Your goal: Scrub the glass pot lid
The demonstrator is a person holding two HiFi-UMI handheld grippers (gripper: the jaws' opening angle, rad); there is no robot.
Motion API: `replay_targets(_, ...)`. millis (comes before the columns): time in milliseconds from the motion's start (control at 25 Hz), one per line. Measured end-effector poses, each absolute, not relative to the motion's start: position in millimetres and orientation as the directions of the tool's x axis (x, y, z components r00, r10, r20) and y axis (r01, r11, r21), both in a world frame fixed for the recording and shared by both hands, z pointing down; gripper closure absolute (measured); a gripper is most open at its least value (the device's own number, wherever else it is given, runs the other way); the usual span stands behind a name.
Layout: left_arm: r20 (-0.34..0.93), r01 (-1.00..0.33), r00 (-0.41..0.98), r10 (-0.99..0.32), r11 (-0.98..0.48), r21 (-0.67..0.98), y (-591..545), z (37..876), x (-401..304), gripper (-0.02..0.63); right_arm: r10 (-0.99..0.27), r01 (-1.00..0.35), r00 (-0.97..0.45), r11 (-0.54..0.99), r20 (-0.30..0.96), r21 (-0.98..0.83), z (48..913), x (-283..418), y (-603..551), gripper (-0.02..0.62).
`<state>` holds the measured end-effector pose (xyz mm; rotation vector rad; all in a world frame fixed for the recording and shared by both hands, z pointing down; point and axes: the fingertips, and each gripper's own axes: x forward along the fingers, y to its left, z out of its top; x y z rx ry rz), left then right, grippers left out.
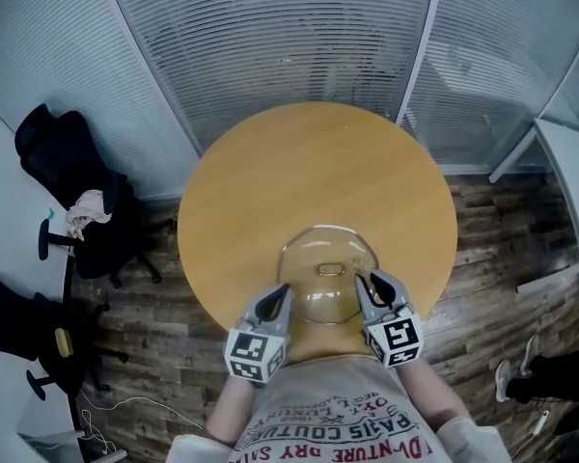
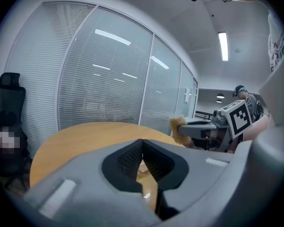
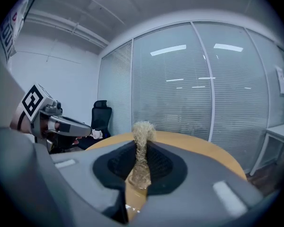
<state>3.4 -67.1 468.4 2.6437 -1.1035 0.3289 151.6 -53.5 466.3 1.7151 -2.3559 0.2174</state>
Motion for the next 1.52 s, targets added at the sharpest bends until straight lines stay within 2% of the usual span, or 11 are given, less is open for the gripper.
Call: replay_targets(1520,0.289,-0.723,0.684,-0.67,-0.674,0.15,-92,466,24,0.598,-0.905,-0.948,-0.317,0.315,0.284,-0.054,472,159,-70,0.537)
